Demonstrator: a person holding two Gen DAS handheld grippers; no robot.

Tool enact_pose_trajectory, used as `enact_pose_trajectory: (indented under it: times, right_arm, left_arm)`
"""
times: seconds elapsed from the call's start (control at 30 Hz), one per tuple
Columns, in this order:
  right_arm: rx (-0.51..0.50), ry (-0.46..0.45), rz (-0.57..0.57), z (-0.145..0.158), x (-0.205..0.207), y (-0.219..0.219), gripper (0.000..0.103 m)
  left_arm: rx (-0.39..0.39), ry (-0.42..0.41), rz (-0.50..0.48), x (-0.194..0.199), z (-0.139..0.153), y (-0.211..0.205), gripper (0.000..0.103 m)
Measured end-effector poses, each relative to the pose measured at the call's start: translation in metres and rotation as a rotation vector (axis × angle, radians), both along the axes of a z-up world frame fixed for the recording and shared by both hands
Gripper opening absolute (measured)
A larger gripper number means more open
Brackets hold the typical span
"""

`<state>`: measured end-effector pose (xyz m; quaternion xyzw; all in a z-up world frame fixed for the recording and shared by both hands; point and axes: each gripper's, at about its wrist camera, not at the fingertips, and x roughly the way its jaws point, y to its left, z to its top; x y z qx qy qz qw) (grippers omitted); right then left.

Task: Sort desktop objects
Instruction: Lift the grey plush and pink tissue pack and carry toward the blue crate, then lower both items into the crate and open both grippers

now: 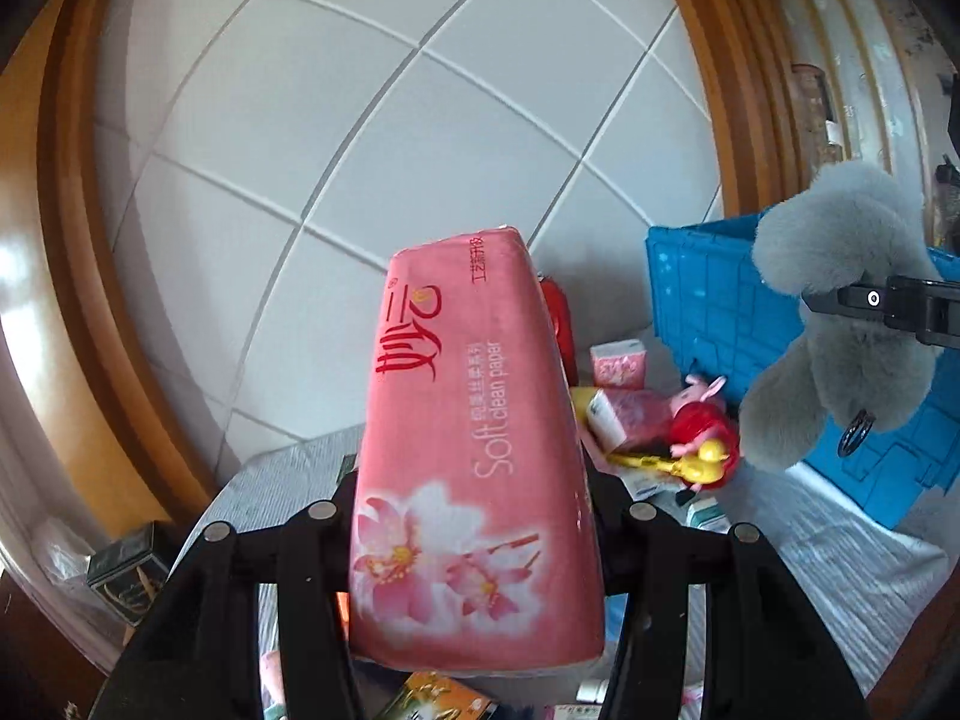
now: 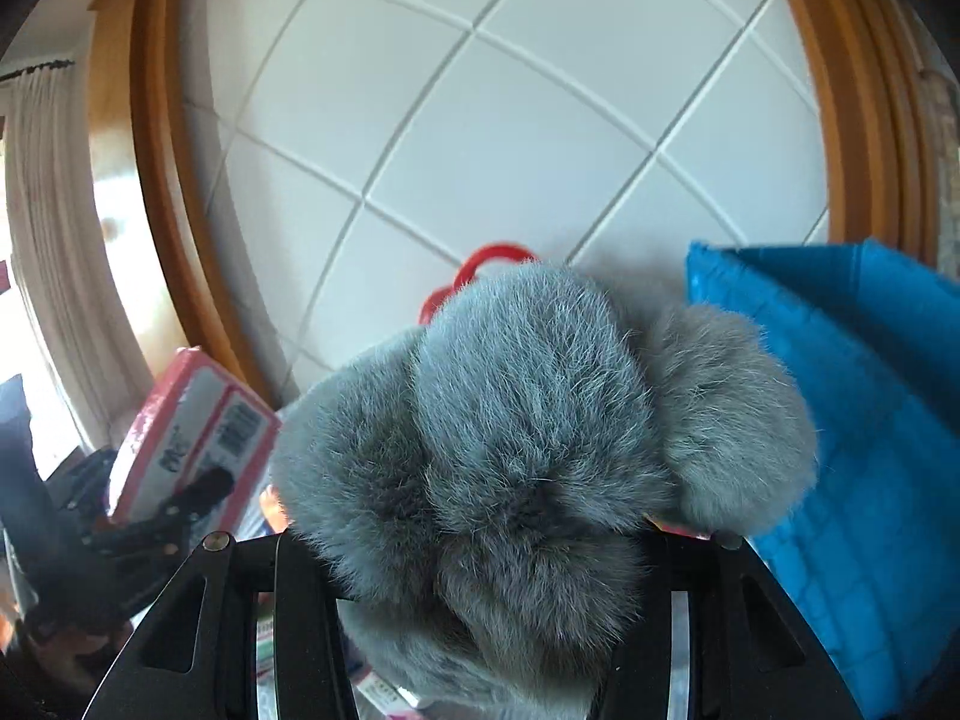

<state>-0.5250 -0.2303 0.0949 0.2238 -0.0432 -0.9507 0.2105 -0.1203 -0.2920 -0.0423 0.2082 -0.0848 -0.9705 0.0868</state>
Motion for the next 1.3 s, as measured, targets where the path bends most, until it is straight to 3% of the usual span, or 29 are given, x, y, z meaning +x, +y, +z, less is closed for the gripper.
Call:
enact_pose_trajectory:
  times: [0.23,0.5,0.7,0.97,1.07,1.17,1.23,1.3]
  right_arm:
    - [-0.025,0.127,-0.115,0.051,0.037,0.069,0.045]
    - [-0.037,0.204,-0.246,0.090,0.046,0.178,0.045]
    - [-0.026,0.169,-0.322,0.096,0.014,0.263,0.045]
    - [-0.064,0.065,-0.380,0.086,-0.026,0.361,0.046]
    - [-0.027,-0.003,-0.383,0.088,-0.062,0.379,0.054]
    - [-0.012,-0.027,-0.413,0.090,-0.076,0.391,0.057]
    - [-0.043,-0.020,-0.408,0.089,-0.072,0.398,0.059]
    - [-0.052,-0.003,-0.421,0.087,-0.065,0.402,0.066]
  left_arm:
    - [-0.027,0.055,-0.135,-0.030,0.040,0.085,0.050]
    - [-0.057,0.130,-0.295,-0.067,0.087,0.208,0.050]
    - [-0.046,0.100,-0.398,-0.122,0.102,0.300,0.050]
    - [-0.055,-0.003,-0.389,-0.223,0.112,0.369,0.052]
    - [-0.075,-0.041,-0.344,-0.260,0.114,0.385,0.056]
    - [-0.132,0.020,-0.269,-0.263,0.121,0.391,0.075]
    - [-0.121,0.077,-0.257,-0.256,0.129,0.390,0.093]
    - [-0.098,0.101,-0.237,-0.245,0.137,0.383,0.097]
